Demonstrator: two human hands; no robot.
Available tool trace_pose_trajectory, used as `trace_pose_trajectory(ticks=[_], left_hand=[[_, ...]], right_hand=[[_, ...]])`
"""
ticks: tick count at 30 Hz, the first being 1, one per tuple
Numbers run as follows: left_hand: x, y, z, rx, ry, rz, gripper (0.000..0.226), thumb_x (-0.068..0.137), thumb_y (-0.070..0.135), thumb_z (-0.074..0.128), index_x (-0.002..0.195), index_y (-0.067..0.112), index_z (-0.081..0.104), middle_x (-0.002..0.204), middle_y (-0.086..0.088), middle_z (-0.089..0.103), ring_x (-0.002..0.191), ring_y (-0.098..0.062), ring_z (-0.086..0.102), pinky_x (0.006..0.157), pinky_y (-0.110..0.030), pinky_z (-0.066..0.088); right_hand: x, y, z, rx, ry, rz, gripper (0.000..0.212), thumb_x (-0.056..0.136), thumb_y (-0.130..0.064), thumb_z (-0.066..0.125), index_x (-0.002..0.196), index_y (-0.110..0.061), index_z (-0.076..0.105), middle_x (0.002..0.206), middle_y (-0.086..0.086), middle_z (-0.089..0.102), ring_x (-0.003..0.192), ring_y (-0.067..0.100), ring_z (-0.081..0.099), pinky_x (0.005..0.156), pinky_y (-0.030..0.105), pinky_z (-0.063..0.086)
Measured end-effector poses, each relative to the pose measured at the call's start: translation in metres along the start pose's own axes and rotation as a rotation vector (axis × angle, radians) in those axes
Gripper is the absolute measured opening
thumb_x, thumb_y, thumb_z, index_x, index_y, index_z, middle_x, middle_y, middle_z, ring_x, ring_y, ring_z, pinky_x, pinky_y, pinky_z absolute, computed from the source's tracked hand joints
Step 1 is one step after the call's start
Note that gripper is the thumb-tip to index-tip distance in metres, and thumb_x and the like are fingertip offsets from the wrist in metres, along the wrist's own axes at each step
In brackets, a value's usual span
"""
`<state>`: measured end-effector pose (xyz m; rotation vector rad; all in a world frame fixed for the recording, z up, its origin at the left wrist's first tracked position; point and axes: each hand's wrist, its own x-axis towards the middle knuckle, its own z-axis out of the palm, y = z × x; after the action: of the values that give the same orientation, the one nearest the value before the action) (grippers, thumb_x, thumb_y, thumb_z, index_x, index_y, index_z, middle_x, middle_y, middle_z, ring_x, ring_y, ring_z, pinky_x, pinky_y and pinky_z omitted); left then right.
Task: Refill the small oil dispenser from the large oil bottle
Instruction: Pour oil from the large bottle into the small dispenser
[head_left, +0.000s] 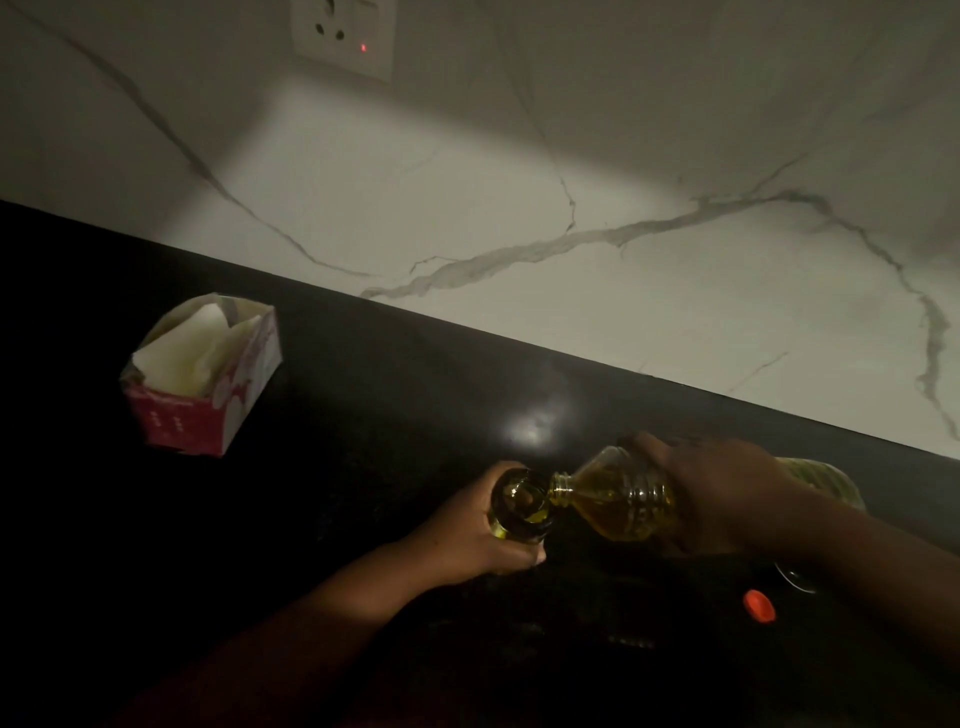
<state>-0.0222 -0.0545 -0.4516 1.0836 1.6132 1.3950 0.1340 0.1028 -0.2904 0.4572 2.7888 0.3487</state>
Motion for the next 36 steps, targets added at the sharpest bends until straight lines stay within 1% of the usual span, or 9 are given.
trace_pose_trajectory(ticks=[5, 11, 13, 16, 23, 27, 32, 34, 36], left_hand=[[0.0, -0.0004, 0.0007, 0.007, -0.008, -0.001, 0.073, 0.062, 0.025, 0.086, 0.105, 0.069, 0.045, 0.113, 0.008, 0.067, 0.11, -0.007, 0.064, 0.099, -0.034, 0.051], [0.0008, -0.0024, 0.0007, 0.02, -0.017, -0.004, 0.072, 0.061, 0.028, 0.086, 0.11, 0.062, 0.046, 0.114, 0.008, 0.067, 0.112, -0.007, 0.063, 0.103, -0.041, 0.049], [0.0012, -0.0032, 0.0009, 0.025, -0.018, -0.001, 0.072, 0.06, 0.032, 0.086, 0.111, 0.063, 0.045, 0.115, 0.009, 0.066, 0.113, -0.008, 0.062, 0.104, -0.043, 0.048], [0.0016, -0.004, 0.0006, 0.026, -0.012, -0.007, 0.073, 0.059, 0.033, 0.086, 0.109, 0.065, 0.045, 0.115, 0.009, 0.066, 0.112, -0.007, 0.062, 0.103, -0.042, 0.049], [0.0011, -0.0024, 0.0003, 0.015, -0.016, -0.004, 0.073, 0.064, 0.023, 0.086, 0.107, 0.066, 0.046, 0.115, 0.009, 0.066, 0.109, -0.002, 0.063, 0.101, -0.034, 0.051], [0.0015, -0.0042, 0.0008, 0.009, -0.005, -0.004, 0.072, 0.058, 0.032, 0.085, 0.108, 0.064, 0.046, 0.114, 0.008, 0.067, 0.109, -0.005, 0.064, 0.1, -0.034, 0.051], [0.0016, -0.0051, 0.0009, -0.009, -0.005, -0.011, 0.07, 0.064, 0.02, 0.086, 0.112, 0.054, 0.048, 0.113, 0.007, 0.068, 0.108, -0.005, 0.064, 0.1, -0.035, 0.051], [0.001, -0.0041, 0.0005, -0.012, -0.008, -0.011, 0.071, 0.063, 0.02, 0.086, 0.111, 0.057, 0.048, 0.114, 0.007, 0.067, 0.109, -0.005, 0.064, 0.1, -0.033, 0.051], [0.0008, -0.0035, 0.0005, -0.012, -0.011, -0.01, 0.071, 0.065, 0.016, 0.086, 0.111, 0.054, 0.048, 0.114, 0.008, 0.066, 0.109, -0.003, 0.063, 0.099, -0.03, 0.051]], right_hand=[[0.0009, -0.0002, -0.0006, -0.013, -0.011, 0.002, 0.091, 0.06, -0.064, 0.066, 0.135, -0.038, 0.023, 0.124, -0.013, 0.055, 0.111, 0.014, 0.056, 0.085, 0.028, 0.044], [0.0005, 0.0034, 0.0031, 0.011, 0.007, -0.002, 0.092, 0.058, -0.068, 0.064, 0.134, -0.039, 0.022, 0.123, -0.012, 0.056, 0.111, 0.014, 0.057, 0.086, 0.032, 0.049], [0.0011, 0.0041, 0.0036, 0.017, -0.001, 0.001, 0.093, 0.058, -0.068, 0.064, 0.134, -0.04, 0.021, 0.123, -0.013, 0.056, 0.11, 0.014, 0.057, 0.086, 0.031, 0.049], [0.0007, 0.0039, 0.0033, 0.011, -0.005, 0.002, 0.093, 0.058, -0.067, 0.065, 0.135, -0.039, 0.021, 0.122, -0.013, 0.056, 0.11, 0.014, 0.057, 0.085, 0.03, 0.048], [-0.0001, 0.0004, 0.0002, 0.003, -0.005, 0.007, 0.093, 0.061, -0.062, 0.069, 0.137, -0.037, 0.023, 0.124, -0.012, 0.055, 0.112, 0.014, 0.056, 0.084, 0.028, 0.044], [-0.0004, 0.0003, -0.0012, -0.008, -0.001, 0.009, 0.091, 0.06, -0.066, 0.067, 0.135, -0.039, 0.022, 0.122, -0.014, 0.055, 0.11, 0.012, 0.057, 0.083, 0.028, 0.046], [-0.0002, -0.0015, -0.0021, -0.014, -0.011, 0.013, 0.091, 0.061, -0.063, 0.069, 0.136, -0.037, 0.024, 0.121, -0.012, 0.055, 0.11, 0.014, 0.056, 0.084, 0.028, 0.044], [0.0, -0.0017, -0.0015, -0.028, -0.01, 0.017, 0.092, 0.061, -0.064, 0.068, 0.136, -0.038, 0.022, 0.123, -0.012, 0.055, 0.111, 0.014, 0.056, 0.084, 0.027, 0.044], [0.0005, -0.001, -0.0013, -0.02, -0.014, 0.017, 0.093, 0.061, -0.064, 0.068, 0.136, -0.038, 0.022, 0.123, -0.013, 0.054, 0.111, 0.014, 0.056, 0.084, 0.027, 0.044]])
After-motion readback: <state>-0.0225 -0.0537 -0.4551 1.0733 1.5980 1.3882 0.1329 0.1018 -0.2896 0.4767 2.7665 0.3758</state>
